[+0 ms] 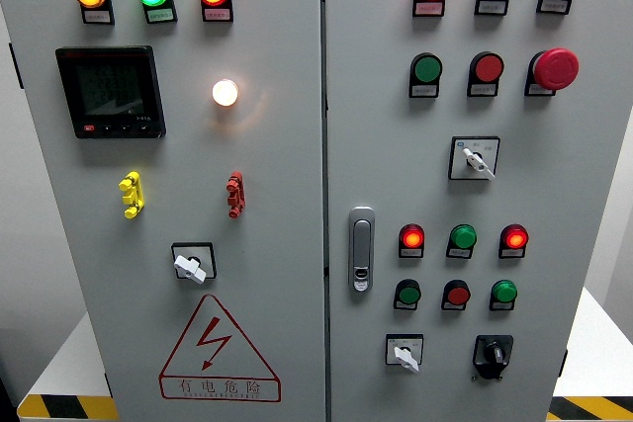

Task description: Trip black knob to open circuit

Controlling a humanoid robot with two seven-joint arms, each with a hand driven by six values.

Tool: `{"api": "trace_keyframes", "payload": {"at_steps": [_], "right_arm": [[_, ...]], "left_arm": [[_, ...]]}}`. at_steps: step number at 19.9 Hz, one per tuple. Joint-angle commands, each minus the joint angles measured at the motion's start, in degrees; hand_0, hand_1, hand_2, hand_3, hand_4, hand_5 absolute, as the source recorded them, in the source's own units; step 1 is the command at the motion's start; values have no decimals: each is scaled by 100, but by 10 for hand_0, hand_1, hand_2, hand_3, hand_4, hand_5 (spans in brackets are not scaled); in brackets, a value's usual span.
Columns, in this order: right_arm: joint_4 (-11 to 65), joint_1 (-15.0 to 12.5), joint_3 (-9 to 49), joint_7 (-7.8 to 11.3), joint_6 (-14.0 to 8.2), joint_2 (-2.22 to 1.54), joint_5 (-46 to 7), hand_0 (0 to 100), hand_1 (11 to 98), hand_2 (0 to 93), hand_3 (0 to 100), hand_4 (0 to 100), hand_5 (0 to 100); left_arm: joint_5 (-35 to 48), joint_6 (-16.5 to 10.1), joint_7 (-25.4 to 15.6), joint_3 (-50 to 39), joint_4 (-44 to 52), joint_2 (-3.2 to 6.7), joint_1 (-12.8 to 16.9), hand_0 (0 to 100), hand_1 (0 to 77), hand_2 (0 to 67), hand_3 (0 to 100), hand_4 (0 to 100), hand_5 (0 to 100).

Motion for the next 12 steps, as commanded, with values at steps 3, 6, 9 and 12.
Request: {"api": "trace_keyframes", "payload": {"at_steps": [3, 6, 9, 12], "right_arm": [[-28, -34, 658, -23, 144, 0, -560, 527, 420, 110, 374, 309, 399], [-19, -183, 1957, -181, 171, 0, -1849, 526, 421, 110, 374, 310, 399], [-10, -332, 3522, -383, 434, 0, -3459, 525, 421, 110, 375, 310, 400], [-19, -385, 4726, -436, 513, 0, -4690, 525, 421, 111, 375, 310, 399]], "left_arm": [[0, 0, 0, 1, 0, 0, 0, 0, 38, 127, 214, 67, 17], [0, 0, 0, 1, 0, 0, 0, 0, 36, 127, 213, 67, 17], [0, 0, 0, 1, 0, 0, 0, 0, 37, 127, 213, 67, 17], [0, 0, 0, 1, 0, 0, 0, 0, 37, 126, 214, 67, 17]]}}
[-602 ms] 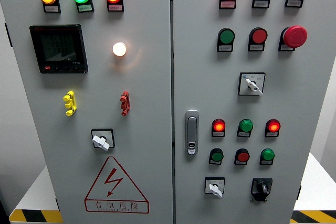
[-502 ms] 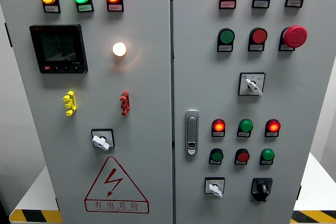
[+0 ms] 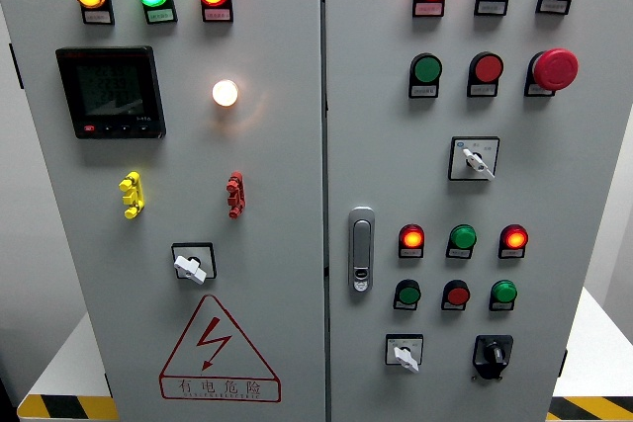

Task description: Trip black knob to open circuit

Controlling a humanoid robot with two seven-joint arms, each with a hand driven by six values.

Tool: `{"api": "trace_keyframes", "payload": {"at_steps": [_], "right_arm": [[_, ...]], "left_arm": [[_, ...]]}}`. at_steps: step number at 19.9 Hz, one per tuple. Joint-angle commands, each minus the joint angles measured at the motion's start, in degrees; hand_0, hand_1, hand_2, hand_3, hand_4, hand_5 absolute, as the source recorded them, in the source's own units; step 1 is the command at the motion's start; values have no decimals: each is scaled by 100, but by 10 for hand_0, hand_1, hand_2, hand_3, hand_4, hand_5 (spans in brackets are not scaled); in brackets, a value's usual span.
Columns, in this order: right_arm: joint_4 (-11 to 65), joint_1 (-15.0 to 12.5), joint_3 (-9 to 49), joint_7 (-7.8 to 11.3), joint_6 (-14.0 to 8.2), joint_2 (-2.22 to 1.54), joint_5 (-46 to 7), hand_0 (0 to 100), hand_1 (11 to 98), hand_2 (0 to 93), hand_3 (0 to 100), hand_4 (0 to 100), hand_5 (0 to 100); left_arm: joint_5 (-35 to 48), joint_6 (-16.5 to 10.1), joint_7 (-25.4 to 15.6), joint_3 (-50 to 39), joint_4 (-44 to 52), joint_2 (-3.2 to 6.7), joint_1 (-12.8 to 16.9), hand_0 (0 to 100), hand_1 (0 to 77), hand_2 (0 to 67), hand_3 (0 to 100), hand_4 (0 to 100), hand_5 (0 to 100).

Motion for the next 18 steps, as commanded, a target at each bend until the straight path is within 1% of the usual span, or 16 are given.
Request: {"api": "trace_keyframes", "payload": {"at_steps": [1, 3, 5, 6, 7, 8, 9, 10, 11, 12, 13, 15, 16, 17, 18], "right_arm": [[-2, -48, 1201, -57, 207, 0, -1214, 524, 422, 111, 375, 309, 399], [-2, -74, 2072, -57, 497, 0, -2164, 523, 422, 111, 375, 309, 398], [50, -74, 2671, -22, 577, 0, -2746, 522, 422, 111, 375, 308, 395], [85, -74, 3005, 39, 647, 0, -3019, 522, 422, 111, 374, 307, 395], [173, -74, 3225, 179, 717, 0, -3256, 523, 421, 111, 374, 307, 395], [304, -83, 3445, 459, 761, 0, -3415, 523, 421, 111, 374, 307, 395], [418, -101, 3543, 705, 762, 9, -3460, 524, 420, 111, 374, 307, 396], [663, -179, 3622, 995, 805, 0, -3513, 524, 420, 111, 374, 310, 411], [953, -258, 3667, 1163, 858, 9, -3522, 525, 424, 110, 377, 320, 437], [1565, -511, 3676, 1260, 876, 0, -3522, 525, 429, 107, 382, 333, 462], [2136, -784, 3685, 1253, 894, -17, -3522, 524, 433, 106, 385, 337, 471], [3017, -1058, 3606, 1235, 955, -18, -3513, 522, 449, 101, 398, 358, 505], [3413, -1198, 3527, 1235, 920, -18, -3505, 523, 451, 99, 399, 361, 508], [3860, -1330, 3474, 1235, 894, -35, -3487, 524, 451, 98, 399, 361, 511], [4204, -1410, 3430, 1235, 798, -35, -3444, 525, 451, 97, 399, 361, 513]], "left_arm": [[0, 0, 0, 1, 1, 0, 0, 0, 38, 126, 214, 67, 17], [0, 0, 0, 1, 1, 0, 0, 0, 38, 126, 214, 67, 17], [0, 0, 0, 1, 1, 0, 0, 0, 37, 126, 213, 67, 17], [0, 0, 0, 1, 1, 0, 0, 0, 36, 126, 213, 67, 17], [0, 0, 0, 1, -8, 0, 0, 0, 36, 126, 213, 67, 17], [0, 0, 0, 1, 1, 0, 0, 0, 36, 127, 213, 67, 17], [0, 0, 0, 1, 1, 0, 0, 0, 36, 127, 213, 67, 17], [0, 0, 0, -8, 1, 0, 0, 0, 36, 127, 213, 67, 17], [0, 0, 0, 1, 1, 0, 0, 0, 35, 127, 213, 67, 17], [0, 0, 0, 1, 1, 0, 0, 0, 35, 127, 213, 67, 17], [0, 0, 0, 1, 1, 0, 0, 0, 35, 127, 213, 67, 17], [0, 0, 0, 1, 1, 0, 0, 0, 35, 127, 213, 67, 17], [0, 0, 0, 1, -8, 0, 0, 0, 35, 127, 213, 67, 17], [0, 0, 0, 1, -8, 0, 0, 0, 35, 126, 214, 67, 17], [0, 0, 0, 1, 1, 0, 0, 0, 35, 126, 213, 67, 17]]}}
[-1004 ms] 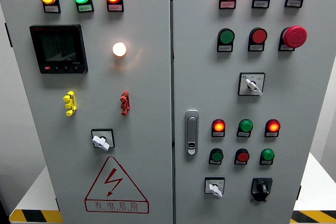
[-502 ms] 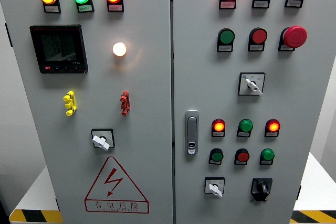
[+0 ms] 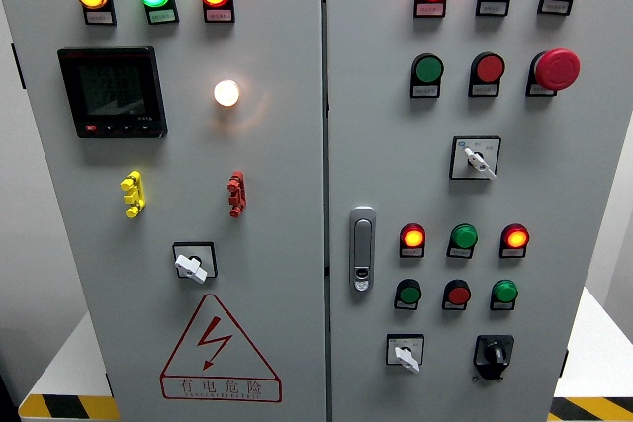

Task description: Trip black knob to open circuit

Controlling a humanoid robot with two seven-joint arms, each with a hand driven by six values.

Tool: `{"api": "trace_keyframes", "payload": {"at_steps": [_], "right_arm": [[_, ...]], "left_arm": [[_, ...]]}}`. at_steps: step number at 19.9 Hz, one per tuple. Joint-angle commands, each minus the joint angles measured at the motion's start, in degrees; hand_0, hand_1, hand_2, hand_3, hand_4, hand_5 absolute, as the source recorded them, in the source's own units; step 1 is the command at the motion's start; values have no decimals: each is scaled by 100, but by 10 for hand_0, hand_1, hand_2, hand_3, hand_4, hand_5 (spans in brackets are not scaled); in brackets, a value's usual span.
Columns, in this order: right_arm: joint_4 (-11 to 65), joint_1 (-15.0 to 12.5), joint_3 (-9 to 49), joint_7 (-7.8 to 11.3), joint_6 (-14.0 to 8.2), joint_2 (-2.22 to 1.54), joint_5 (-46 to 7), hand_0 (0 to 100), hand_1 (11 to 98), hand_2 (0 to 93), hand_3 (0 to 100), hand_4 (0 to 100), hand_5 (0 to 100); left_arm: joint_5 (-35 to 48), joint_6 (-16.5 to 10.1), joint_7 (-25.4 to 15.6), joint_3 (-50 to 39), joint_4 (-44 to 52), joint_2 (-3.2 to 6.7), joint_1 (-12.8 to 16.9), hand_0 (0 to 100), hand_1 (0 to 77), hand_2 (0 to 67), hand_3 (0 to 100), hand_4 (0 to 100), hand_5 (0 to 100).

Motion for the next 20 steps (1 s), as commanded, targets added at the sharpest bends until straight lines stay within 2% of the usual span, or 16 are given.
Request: {"api": "trace_keyframes", "payload": {"at_steps": [1, 2, 4, 5, 9, 12, 16, 20], "right_arm": [[985, -288, -196, -10, -254, -34, 57, 525, 453, 96, 399, 361, 516], [1371, -419, -414, -10, -387, -43, 66, 525, 455, 95, 399, 361, 519], [1917, -517, -548, 8, -668, -26, 109, 525, 463, 93, 400, 365, 532], [2259, -613, -566, 16, -791, -34, 136, 526, 471, 92, 405, 380, 549], [3464, -974, -575, 16, -827, -26, 180, 545, 494, 83, 449, 440, 620], [4211, -1141, -592, 8, -1055, -34, 180, 556, 502, 76, 463, 470, 653], [4898, -1273, -663, -1, -1319, -43, 180, 565, 519, 69, 495, 504, 702], [5426, -1238, -601, -36, -1425, -43, 136, 578, 538, 56, 575, 643, 784]], "left_arm": [[0, 0, 0, -8, 3, 0, 1, 0, 35, 126, 213, 67, 17], [0, 0, 0, 1, -6, 0, 1, 0, 36, 126, 213, 67, 17], [0, 0, 0, 1, -6, 0, 1, 0, 36, 126, 213, 67, 17], [0, 0, 0, 1, 3, 0, 1, 0, 36, 126, 213, 67, 17], [-9, 0, 0, 1, -6, 0, 1, 0, 37, 126, 213, 67, 17], [0, 0, 0, 1, 3, 0, 1, 0, 36, 127, 213, 67, 17], [0, 0, 0, 1, 3, 0, 1, 0, 38, 127, 213, 67, 17], [0, 0, 0, 1, 3, 0, 1, 0, 36, 127, 214, 67, 17]]}}
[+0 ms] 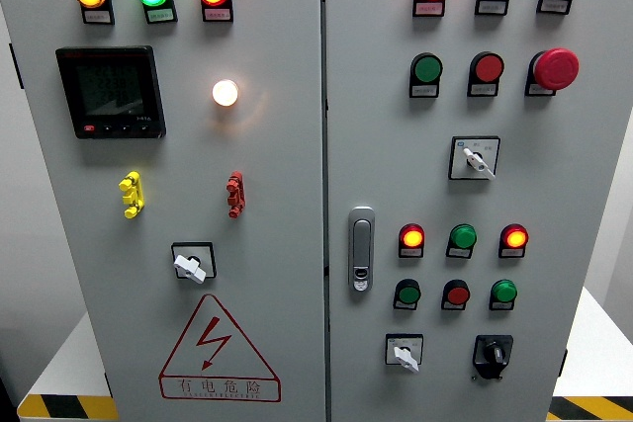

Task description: Trip black knob to open circuit

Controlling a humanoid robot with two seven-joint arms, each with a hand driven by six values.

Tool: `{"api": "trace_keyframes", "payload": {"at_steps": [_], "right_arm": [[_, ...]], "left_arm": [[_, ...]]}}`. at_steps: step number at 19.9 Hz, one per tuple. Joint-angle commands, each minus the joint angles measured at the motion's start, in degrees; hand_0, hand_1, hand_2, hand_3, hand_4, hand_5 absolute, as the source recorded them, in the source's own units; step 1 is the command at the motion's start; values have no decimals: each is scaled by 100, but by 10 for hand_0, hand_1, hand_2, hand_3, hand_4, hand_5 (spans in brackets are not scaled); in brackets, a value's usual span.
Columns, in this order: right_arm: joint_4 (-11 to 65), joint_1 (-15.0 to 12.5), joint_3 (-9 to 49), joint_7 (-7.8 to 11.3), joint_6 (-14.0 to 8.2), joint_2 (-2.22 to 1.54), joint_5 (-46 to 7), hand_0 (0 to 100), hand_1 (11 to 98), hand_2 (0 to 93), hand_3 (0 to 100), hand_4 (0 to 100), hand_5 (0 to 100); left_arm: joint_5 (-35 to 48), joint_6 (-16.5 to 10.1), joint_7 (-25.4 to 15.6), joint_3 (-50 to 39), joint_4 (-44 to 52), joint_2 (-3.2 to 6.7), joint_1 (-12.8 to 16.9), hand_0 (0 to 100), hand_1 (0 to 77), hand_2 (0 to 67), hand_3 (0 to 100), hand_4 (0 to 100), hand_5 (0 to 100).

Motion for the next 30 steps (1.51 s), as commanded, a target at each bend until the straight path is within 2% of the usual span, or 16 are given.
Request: {"api": "trace_keyframes", "payload": {"at_steps": [1, 3, 5, 6, 8, 9, 10, 12, 14, 18, 20, 22, 24, 25, 26, 30], "right_arm": [[320, 70, 65, -34, -143, 0, -22, 578, 547, 54, 609, 678, 816], [557, 201, 127, -113, -450, -17, -22, 581, 560, 53, 639, 704, 836], [690, 386, 136, -210, -731, -52, -31, 591, 565, 53, 685, 748, 859], [725, 491, 127, -219, -846, -105, -48, 595, 570, 51, 706, 764, 872], [752, 641, 153, -306, -882, -166, -57, 606, 583, 47, 730, 787, 887], [769, 711, 240, -359, -882, -236, -48, 618, 587, 45, 746, 802, 902], [795, 729, 259, -377, -873, -272, -48, 625, 588, 44, 753, 805, 907], [1005, 765, 268, -412, -873, -290, -48, 651, 595, 42, 771, 825, 924], [1216, 834, 259, -578, -864, -307, -48, 666, 603, 40, 793, 834, 940], [1358, 1063, 232, -737, -829, -299, -127, 714, 607, 34, 820, 853, 971], [1358, 1300, 206, -842, -829, -299, -433, 733, 606, 33, 828, 860, 981], [1358, 1546, 180, -1070, -829, -307, -532, 746, 609, 32, 837, 869, 995], [1358, 1722, 145, -1141, -812, -290, -532, 762, 609, 31, 842, 874, 1000], [1349, 1801, 84, -1176, -812, -272, -558, 766, 608, 31, 843, 876, 1000], [1358, 1845, -13, -1220, -812, -238, -575, 772, 607, 30, 843, 877, 1000], [1367, 1933, -128, -1238, -812, -202, -716, 789, 604, 28, 842, 881, 1000]], "left_arm": [[1, 0, 0, 0, -8, 0, 0, 0, 37, 127, 214, 67, 17], [1, 0, 0, 0, 1, 0, 0, 0, 37, 127, 214, 67, 17], [1, 0, 0, 0, 1, 0, 0, 0, 38, 127, 214, 67, 17], [1, 0, 0, 0, 1, 0, 0, 0, 38, 127, 214, 67, 17], [1, 0, 0, 0, 1, 0, 0, 0, 37, 127, 214, 67, 17], [1, 0, 0, 0, -8, 0, 0, 0, 37, 127, 214, 67, 17], [1, 0, 0, 0, 1, 0, 0, 0, 37, 127, 213, 67, 17], [1, 0, 0, 0, 1, 0, 0, 0, 37, 127, 213, 67, 17], [1, 0, 0, 0, -8, 0, 0, 0, 36, 126, 213, 67, 17], [1, 0, 0, 0, 1, 0, 0, 0, 36, 126, 213, 67, 17], [1, 0, 0, 0, -8, 0, 0, 0, 37, 126, 213, 67, 17], [1, 0, 0, 0, 1, 0, 0, 0, 37, 126, 213, 67, 17], [1, 0, 0, 0, 1, 0, 0, 0, 37, 126, 213, 67, 17], [1, 0, 0, -9, -8, 0, 0, 0, 37, 126, 213, 67, 17], [1, 0, 0, 0, 1, 0, 0, 0, 35, 126, 213, 67, 17], [1, 0, 0, 0, 1, 0, 0, 0, 35, 126, 213, 67, 17]]}}
